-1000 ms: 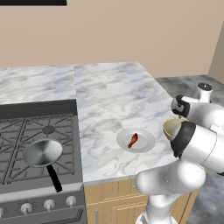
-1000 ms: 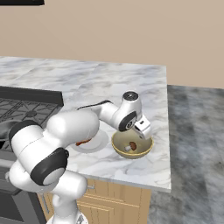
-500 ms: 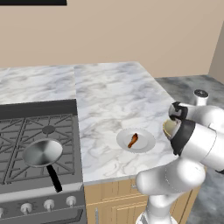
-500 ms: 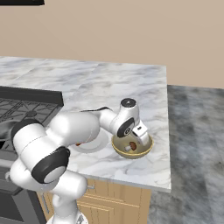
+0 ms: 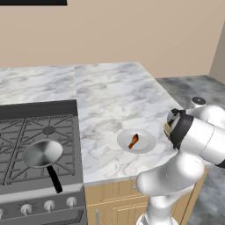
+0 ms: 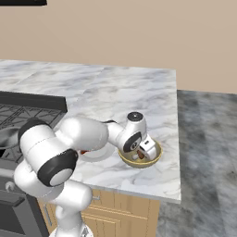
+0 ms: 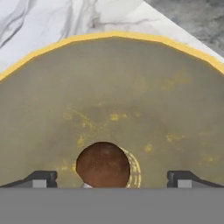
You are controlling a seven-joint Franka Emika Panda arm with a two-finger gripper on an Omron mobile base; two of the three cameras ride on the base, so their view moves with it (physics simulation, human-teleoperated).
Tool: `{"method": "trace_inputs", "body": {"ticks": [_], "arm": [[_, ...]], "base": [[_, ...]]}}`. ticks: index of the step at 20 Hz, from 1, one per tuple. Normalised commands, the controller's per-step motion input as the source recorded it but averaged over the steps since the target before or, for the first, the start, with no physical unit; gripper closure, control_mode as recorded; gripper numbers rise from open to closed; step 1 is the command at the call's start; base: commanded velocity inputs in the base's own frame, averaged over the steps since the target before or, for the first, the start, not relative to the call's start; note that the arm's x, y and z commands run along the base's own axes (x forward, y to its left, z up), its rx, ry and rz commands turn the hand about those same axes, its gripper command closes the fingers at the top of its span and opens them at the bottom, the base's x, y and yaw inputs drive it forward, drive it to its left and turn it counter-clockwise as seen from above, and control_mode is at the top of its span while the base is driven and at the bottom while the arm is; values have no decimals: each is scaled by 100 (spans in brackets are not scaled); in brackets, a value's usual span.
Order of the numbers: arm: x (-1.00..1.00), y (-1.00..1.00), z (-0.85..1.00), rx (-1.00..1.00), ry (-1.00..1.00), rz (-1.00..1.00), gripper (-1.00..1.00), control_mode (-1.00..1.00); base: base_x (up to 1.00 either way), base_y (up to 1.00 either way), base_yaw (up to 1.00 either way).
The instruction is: Place the chicken drumstick on the plate and place the mushroom on the same plate.
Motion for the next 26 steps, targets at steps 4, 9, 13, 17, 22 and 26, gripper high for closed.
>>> {"method": "trace_inputs", "body": {"ticks": [4,9,13,17,22,26], "arm": [[24,0,-2,0,0,0,-100,-100],[35,0,0,0,3,0,-100,-100],[15,0,-2,0,2,0,-100,-100],[0,-13,-12,0,1,0,-100,-100],[0,-15,-10,0,0,0,-100,-100],[0,0,-10,0,0,0,-100,-100]], "base": [[0,0,0],[0,0,0],[0,0,0],[0,0,0],[0,0,0],[0,0,0]]}}
